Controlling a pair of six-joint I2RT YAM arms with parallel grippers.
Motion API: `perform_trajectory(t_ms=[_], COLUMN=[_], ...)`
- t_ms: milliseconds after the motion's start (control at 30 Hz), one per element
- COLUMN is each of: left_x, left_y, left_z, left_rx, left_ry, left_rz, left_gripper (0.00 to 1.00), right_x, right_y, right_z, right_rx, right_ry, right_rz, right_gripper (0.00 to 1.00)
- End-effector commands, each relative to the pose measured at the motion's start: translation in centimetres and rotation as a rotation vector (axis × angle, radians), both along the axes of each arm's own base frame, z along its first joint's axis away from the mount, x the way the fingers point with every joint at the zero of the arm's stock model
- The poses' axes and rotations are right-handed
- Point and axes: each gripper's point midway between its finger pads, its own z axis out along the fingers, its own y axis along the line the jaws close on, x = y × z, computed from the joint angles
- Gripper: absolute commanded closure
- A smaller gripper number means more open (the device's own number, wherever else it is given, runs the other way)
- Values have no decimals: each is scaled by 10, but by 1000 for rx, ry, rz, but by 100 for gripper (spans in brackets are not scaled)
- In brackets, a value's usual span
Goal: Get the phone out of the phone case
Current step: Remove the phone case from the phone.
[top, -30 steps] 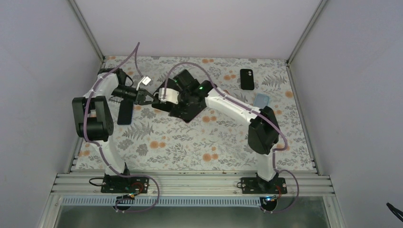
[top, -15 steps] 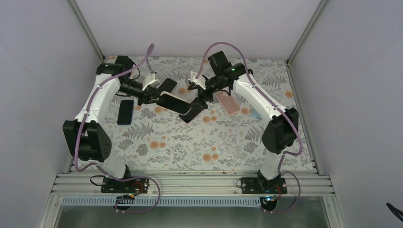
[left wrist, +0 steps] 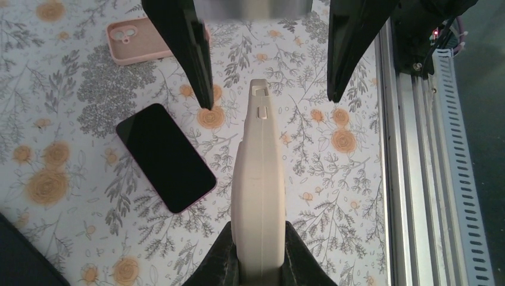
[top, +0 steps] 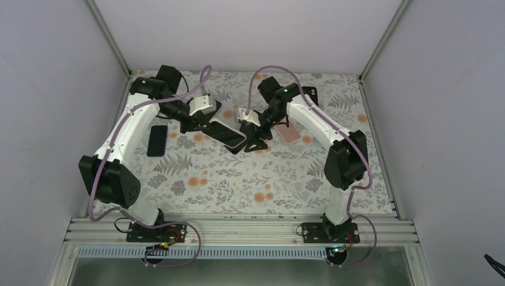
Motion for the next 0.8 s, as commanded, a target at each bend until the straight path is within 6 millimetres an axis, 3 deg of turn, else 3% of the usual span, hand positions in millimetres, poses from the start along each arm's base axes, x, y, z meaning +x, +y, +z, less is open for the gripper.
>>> perform_trajectory(t_ms=[0,367,767], left_x=[-3,-17,-22], left_y=[-11,-28,-26], left_z=[30,27,34], left_rx=[-34,-10,6], left_ry=[-79,-57,-85], left_rz=[-15,-70,-66], left_gripper=[98,98,98], right_x=[-7,11,16], right_y=[-8,-6,-16], right_z=[-24,-41,-54], right_rx=[-73,-94,-91], right_ry=[11,-25,4], right_rz=[27,-9,21], right_gripper=[1,1,2])
